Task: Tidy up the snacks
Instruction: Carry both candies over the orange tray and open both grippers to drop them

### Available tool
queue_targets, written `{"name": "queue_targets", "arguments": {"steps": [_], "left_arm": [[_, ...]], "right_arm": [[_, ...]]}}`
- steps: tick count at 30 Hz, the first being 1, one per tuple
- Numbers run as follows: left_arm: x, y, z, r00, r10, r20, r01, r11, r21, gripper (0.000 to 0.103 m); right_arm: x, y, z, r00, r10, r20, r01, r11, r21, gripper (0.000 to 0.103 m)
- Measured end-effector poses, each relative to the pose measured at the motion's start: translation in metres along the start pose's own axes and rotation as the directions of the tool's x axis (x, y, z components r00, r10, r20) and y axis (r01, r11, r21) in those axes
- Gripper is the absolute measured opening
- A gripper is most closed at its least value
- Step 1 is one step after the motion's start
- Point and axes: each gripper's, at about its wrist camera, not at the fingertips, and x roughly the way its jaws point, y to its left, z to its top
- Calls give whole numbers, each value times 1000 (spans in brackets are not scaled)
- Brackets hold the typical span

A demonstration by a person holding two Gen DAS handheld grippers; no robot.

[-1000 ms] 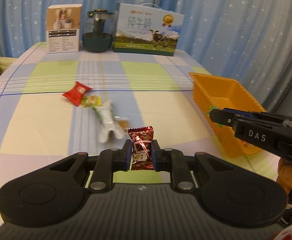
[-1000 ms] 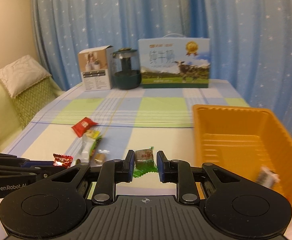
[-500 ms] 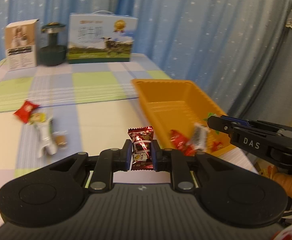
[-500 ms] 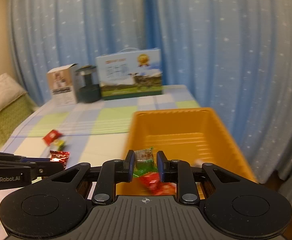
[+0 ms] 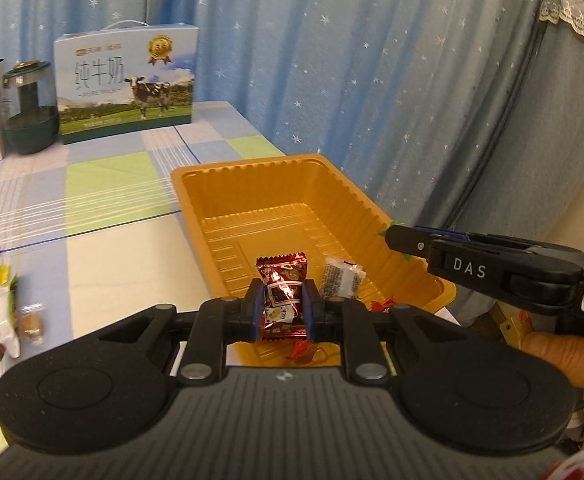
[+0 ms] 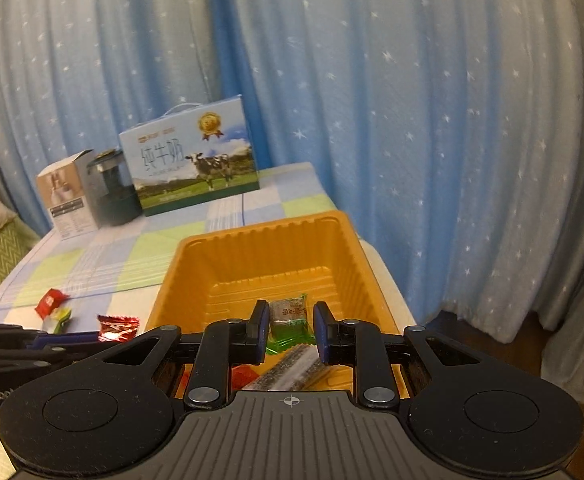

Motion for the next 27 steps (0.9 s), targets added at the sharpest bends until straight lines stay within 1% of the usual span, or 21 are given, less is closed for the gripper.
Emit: {"name": "queue_targets", "arguments": {"steps": [5,7,9,14,20,22,24,25,26,27], "left_arm": [[15,-5,3,1000,11,-7,-10,1000,14,18],[21,-6,3,1000,26,-9,-26,999,27,27],[21,-2,2,1000,23,-13,-23,1000,17,28],[14,14,-4,999,52,-13,-52,999,-12,28],[3,25,-11,998,62,-11,-63,997,-35,28],[-1,27,-13,998,67,-9,-67,997,-40,28],[-3,29,-14,997,72,-9,-72,997,-38,28],[-4,30,-16,997,73,-10,-74,997,-37,28],[-6,32,-17,997,75,-10,-75,996,-39,28],[-7,34,-18,997,77,-11,-77,996,-42,28]], "right_arm": [[4,-3,1,1000,5,-6,-5,1000,2,24],[5,-5,1,1000,4,-11,-4,1000,9,24],[6,-6,0,1000,5,-16,-5,1000,14,24],[9,-3,0,1000,15,-24,-15,1000,12,24],[8,3,1,999,42,-13,-42,999,19,24],[7,6,1,998,57,-8,-57,998,13,24],[8,7,0,996,89,-6,-89,996,24,25],[8,6,1,994,105,-3,-105,994,39,26],[8,5,1,994,105,2,-105,993,52,40],[7,4,1,995,100,6,-100,993,62,52]]}}
